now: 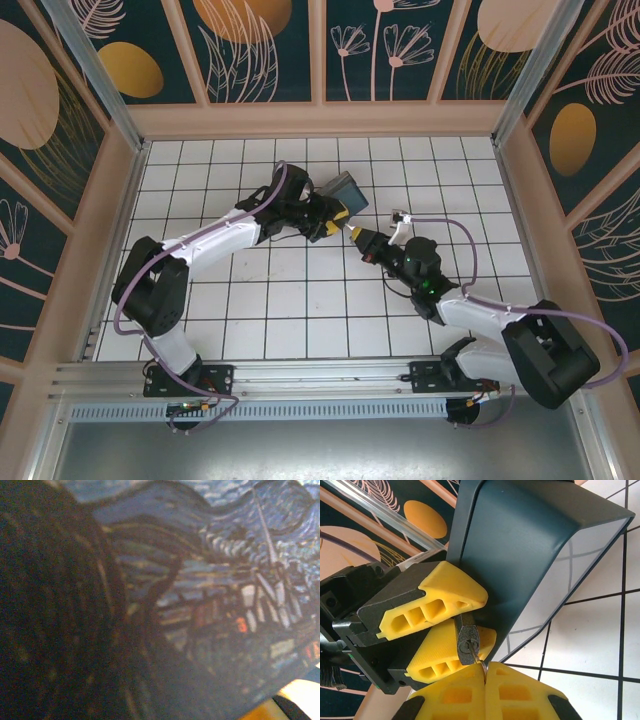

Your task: Unlock a padlock with a key

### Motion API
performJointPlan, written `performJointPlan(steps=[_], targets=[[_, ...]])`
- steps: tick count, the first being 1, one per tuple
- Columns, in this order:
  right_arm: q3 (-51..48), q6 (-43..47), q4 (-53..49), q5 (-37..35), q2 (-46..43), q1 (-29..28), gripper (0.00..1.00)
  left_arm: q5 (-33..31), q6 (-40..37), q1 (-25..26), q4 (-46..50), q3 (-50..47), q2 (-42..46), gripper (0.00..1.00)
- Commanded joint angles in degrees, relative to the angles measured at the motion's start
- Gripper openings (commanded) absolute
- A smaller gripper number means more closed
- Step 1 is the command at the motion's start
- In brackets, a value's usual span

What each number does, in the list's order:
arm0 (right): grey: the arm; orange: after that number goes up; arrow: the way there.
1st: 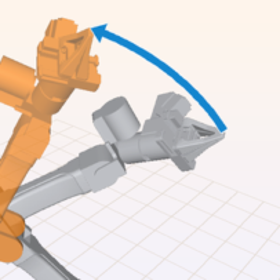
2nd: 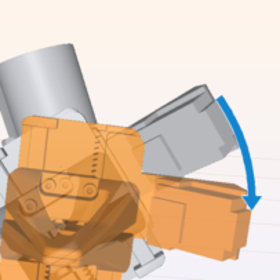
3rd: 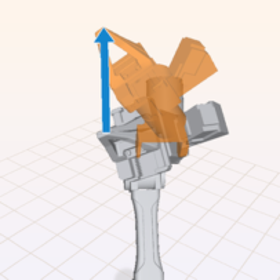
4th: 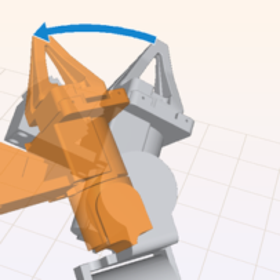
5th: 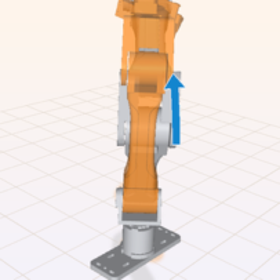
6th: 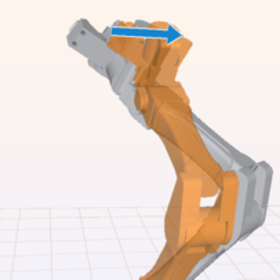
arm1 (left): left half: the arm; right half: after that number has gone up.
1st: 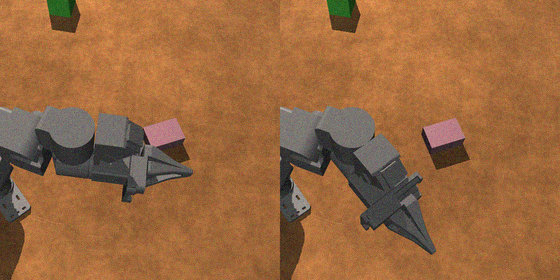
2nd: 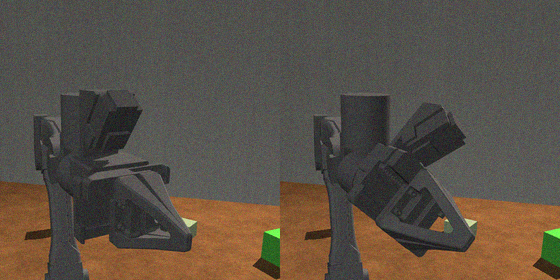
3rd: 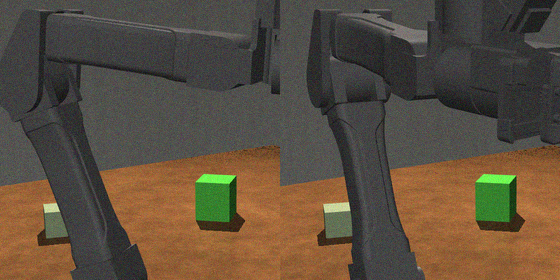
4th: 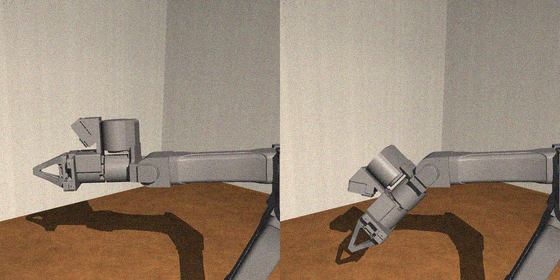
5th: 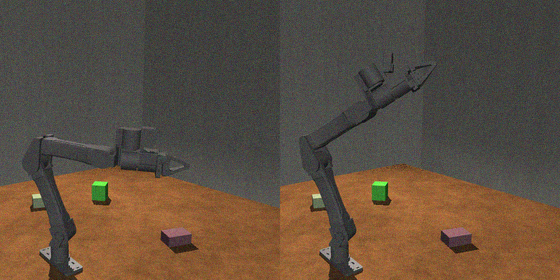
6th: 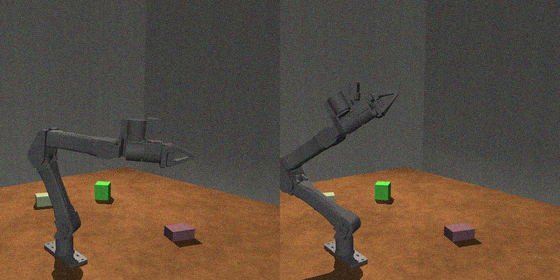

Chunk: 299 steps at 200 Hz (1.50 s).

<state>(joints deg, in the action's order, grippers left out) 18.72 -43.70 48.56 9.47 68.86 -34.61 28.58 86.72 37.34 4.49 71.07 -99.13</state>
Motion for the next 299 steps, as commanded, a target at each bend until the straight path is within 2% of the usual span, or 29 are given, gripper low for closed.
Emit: performJointPlan(steps=[1, 66, 90, 100, 136, 206, 244, 259, 270, 299], targets=[[2.8, 2.0, 7.5, 2.2, 1.1, -1.4, 0.0, 0.9, 1.8, 0.3, -3.0, -0.5, 3.3, 0.25], [3.4, 4.4, 15.2, 3.5, 4.0, -4.5, 0.0, 0.6, 3.6, 0.3, -3.6, -1.0, 3.7, 0.25], [3.5, 5.4, 14.5, 2.1, 4.1, -4.9, 0.0, 1.1, 3.8, 0.3, -4.3, -1.6, 3.7, 0.25], [2.8, 6.2, 15.8, 2.2, 3.8, -4.9, 0.0, 0.7, 2.4, 0.3, -1.9, -0.8, 3.6, 0.24], [6.5, 10.1, 13.5, 8.3, 5.2, -5.1, 0.0, 1.4, 2.1, 0.2, -2.3, -1.5, 3.9, 0.24], [12.4, 7.3, 19.0, 12.2, 13.0, -5.5, 0.0, 1.9, 2.6, 0.8, -3.1, -1.4, 4.0, 0.22], [10.5, -0.8, 18.1, 17.7, 12.0, -2.8, 0.0, 0.6, 6.0, -0.3, -7.0, -5.3, 6.3, 0.22], [9.9, -6.8, 17.6, 23.5, 12.2, 0.9, 0.19, 0.2, 5.9, -1.2, -6.9, -5.4, 6.4, 0.22], [9.7, -8.8, 14.2, 27.7, 12.1, 3.0, 0.28, 0.2, 5.5, -2.0, -6.4, -5.3, 6.5, 0.22], [9.1, -2.7, -2.2, 30.0, 7.4, 8.5, 0.36, -0.6, 4.5, -3.7, -4.9, -6.5, 8.2, 0.22]])
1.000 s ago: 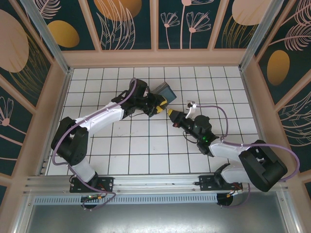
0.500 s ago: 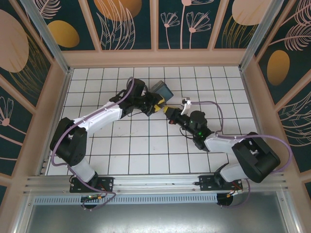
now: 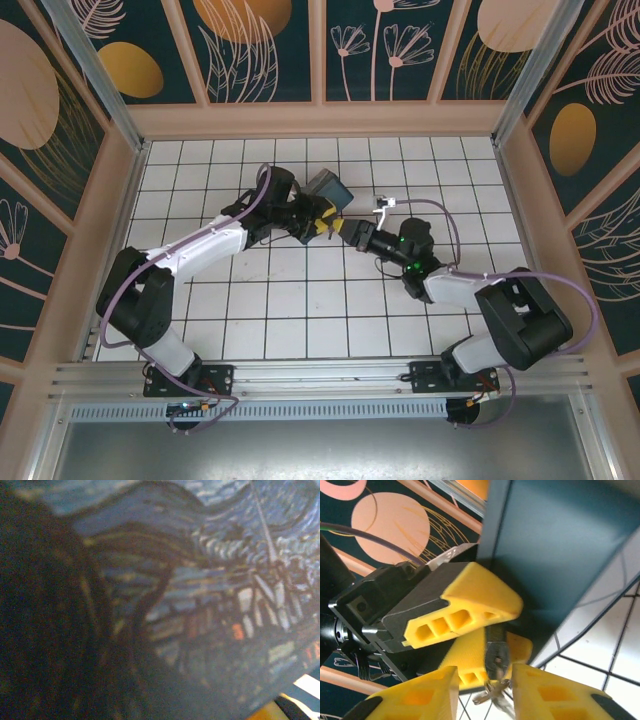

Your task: Unlock a padlock with a key

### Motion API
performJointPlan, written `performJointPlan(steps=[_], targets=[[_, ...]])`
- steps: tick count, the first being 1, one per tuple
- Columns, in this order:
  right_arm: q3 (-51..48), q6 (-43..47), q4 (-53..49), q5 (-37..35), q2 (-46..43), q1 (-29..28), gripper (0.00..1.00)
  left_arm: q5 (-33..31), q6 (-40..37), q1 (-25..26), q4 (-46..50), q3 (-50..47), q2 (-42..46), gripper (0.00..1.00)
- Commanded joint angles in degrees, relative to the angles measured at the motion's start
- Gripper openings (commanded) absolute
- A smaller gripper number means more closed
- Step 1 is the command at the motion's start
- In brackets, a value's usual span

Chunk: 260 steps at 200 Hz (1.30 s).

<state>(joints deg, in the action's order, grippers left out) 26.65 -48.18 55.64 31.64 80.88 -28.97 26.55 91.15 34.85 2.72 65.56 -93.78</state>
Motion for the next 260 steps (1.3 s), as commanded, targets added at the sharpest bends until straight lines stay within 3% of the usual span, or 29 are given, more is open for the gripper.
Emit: performJointPlan(steps=[1, 29, 49, 59, 77, 93, 112, 128, 183, 260], targets=[[1.2, 2.2, -9.9, 7.7, -4.8, 2.9, 0.36, 1.5, 0.0, -1.3, -3.1, -1.0, 2.9, 0.22], [2.9, 10.7, -24.0, 4.0, -10.8, 3.3, 0.37, 1.4, -1.7, -1.5, -1.1, -0.6, 3.0, 0.22], [3.1, 18.3, -29.6, 2.7, -14.4, 1.9, 0.3, 2.5, -3.4, -1.5, 0.2, 1.0, 2.1, 0.22], [3.3, 25.9, -34.3, -1.8, -16.4, -0.3, 0.28, 3.6, -4.9, -1.5, 1.5, 2.2, 1.4, 0.22], [3.7, 40.0, -39.4, -15.9, -18.6, -5.2, 0.28, 5.2, -8.2, -1.5, 5.8, 5.1, 0.0, 0.22], [0.1, 49.7, -31.1, -24.1, -19.5, -7.3, 0.3, 5.6, -10.9, -1.5, 10.4, 7.2, -1.0, 0.23], [-5.9, 59.7, -13.2, -27.4, -17.7, -8.0, 0.32, 5.8, -13.2, -1.5, 15.2, 9.5, -1.6, 0.23], [-6.4, 65.1, -6.2, -30.3, -14.7, -8.4, 0.3, 4.8, -15.2, -1.5, 18.9, 10.8, -1.3, 0.23], [-4.2, 86.9, 4.8, -44.4, -4.9, -18.5, 0.26, 6.0, -16.4, -1.5, 22.2, 11.2, -1.3, 0.24], [-3.2, 90.1, 3.8, -46.3, -2.9, -23.2, 0.25, 6.7, -13.6, -1.5, 17.4, 8.3, 0.0, 0.24]])
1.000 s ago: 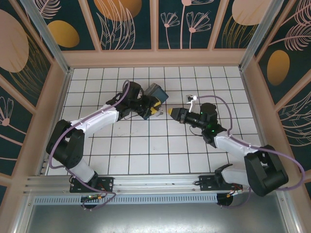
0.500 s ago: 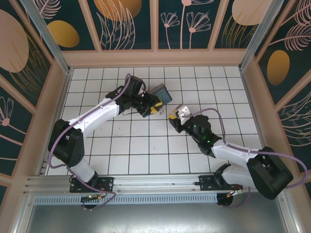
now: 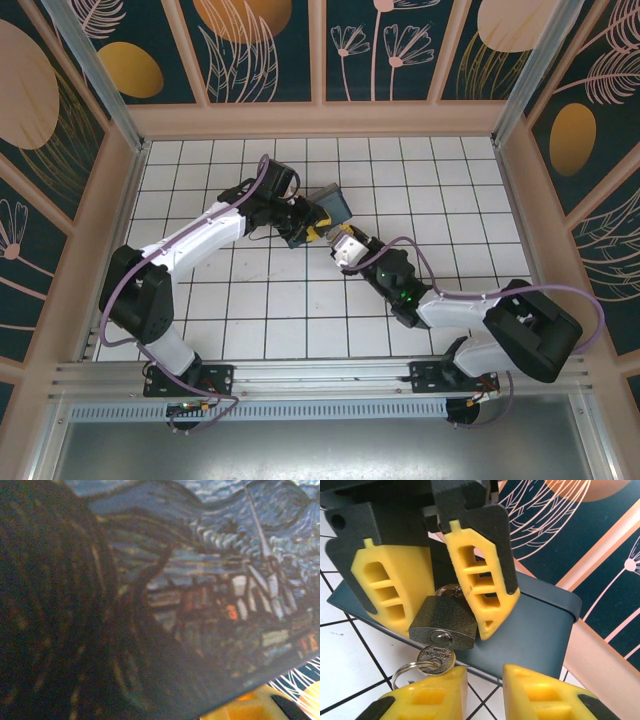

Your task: Unlock a padlock with a key

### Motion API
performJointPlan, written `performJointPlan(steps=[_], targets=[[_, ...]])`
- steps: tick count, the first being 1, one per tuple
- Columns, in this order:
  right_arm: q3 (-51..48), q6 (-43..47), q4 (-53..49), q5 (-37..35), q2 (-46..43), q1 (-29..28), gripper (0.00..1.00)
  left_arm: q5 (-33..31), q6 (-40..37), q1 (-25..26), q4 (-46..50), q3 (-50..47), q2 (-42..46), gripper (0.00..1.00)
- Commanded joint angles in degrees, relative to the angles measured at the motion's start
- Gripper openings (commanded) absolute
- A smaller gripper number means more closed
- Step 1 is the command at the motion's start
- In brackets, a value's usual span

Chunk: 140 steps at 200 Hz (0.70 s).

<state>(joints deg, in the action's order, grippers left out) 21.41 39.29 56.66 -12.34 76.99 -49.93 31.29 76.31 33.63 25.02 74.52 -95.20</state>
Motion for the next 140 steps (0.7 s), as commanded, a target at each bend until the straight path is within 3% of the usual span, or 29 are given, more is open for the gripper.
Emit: performJointPlan(steps=[1, 140], targets=[[2.0, 2.7, 2.8, -2.5, 1.0, -2.3, 0.25, 2.1, 1.3, -0.2, -4.9, -0.7, 1.5, 0.24], [0.2, 2.6, 0.6, -5.3, -1.1, -6.5, 0.2, 2.1, 1.9, -0.3, -4.5, 0.6, 0.6, 0.24]])
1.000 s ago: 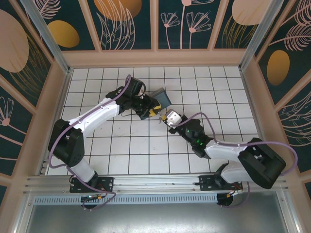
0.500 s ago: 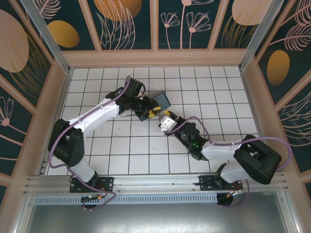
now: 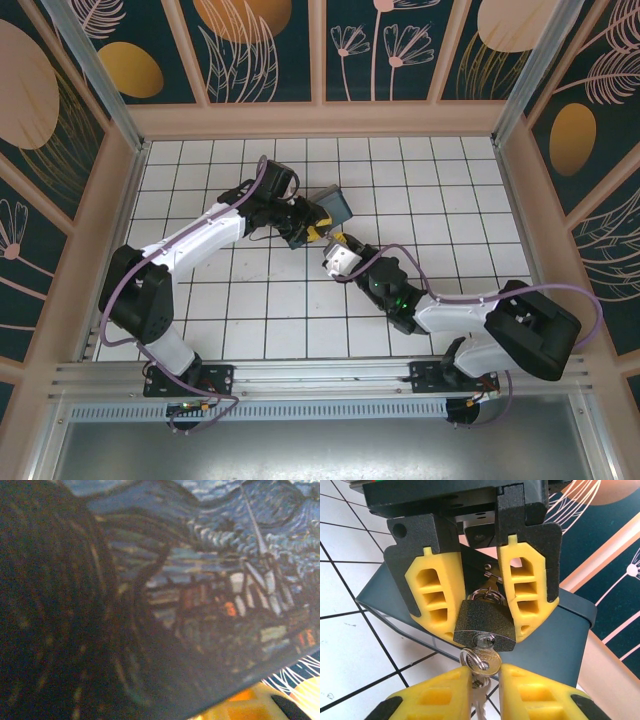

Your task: Unlock a padlock with a key

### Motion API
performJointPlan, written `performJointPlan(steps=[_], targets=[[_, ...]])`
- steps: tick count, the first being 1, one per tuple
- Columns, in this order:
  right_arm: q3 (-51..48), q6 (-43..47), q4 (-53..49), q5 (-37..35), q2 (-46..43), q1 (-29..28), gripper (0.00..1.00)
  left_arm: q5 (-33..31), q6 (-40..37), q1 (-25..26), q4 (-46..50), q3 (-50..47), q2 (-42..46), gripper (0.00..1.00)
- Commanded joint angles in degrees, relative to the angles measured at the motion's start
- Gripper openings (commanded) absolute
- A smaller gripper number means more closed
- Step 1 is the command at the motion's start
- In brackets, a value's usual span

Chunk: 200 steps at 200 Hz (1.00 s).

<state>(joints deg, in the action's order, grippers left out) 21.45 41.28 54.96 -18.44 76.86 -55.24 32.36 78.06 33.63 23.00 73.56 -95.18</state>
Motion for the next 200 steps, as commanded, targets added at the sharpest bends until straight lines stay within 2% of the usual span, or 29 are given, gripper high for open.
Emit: performJointPlan(steps=[1, 36, 96, 121, 152, 175, 200], targets=[[0.1, 0.6, 2.3, 0.8, -0.9, -1.2, 0.2, 1.1, 0.2, -0.3, -2.5, 1.6, 0.6, 0.24], [0.9, 1.7, 2.5, 1.0, 0.4, -1.1, 0.19, 0.9, 0.5, -0.3, -2.6, 1.3, 0.7, 0.24], [1.5, 3.3, 2.4, -0.2, -0.7, -1.1, 0.31, 0.9, 0.6, -0.3, -2.4, 1.6, 0.6, 0.24], [1.9, 3.6, 2.5, -0.1, -0.5, -1.1, 0.29, 0.9, 0.8, -0.3, -2.7, 1.5, 0.6, 0.23], [2.4, 4.4, 2.5, -0.3, -0.6, -1.5, 0.3, 1.1, 0.9, -0.2, -2.6, 1.4, 0.6, 0.23], [3.0, 4.7, 1.4, 0.0, -0.2, -1.4, 0.25, 1.1, 0.9, -0.3, -2.7, 1.4, 0.8, 0.23], [4.1, 3.5, 0.2, 0.4, -0.1, -1.5, 0.27, 1.1, 1.0, -0.3, -2.7, 1.2, 0.9, 0.23]])
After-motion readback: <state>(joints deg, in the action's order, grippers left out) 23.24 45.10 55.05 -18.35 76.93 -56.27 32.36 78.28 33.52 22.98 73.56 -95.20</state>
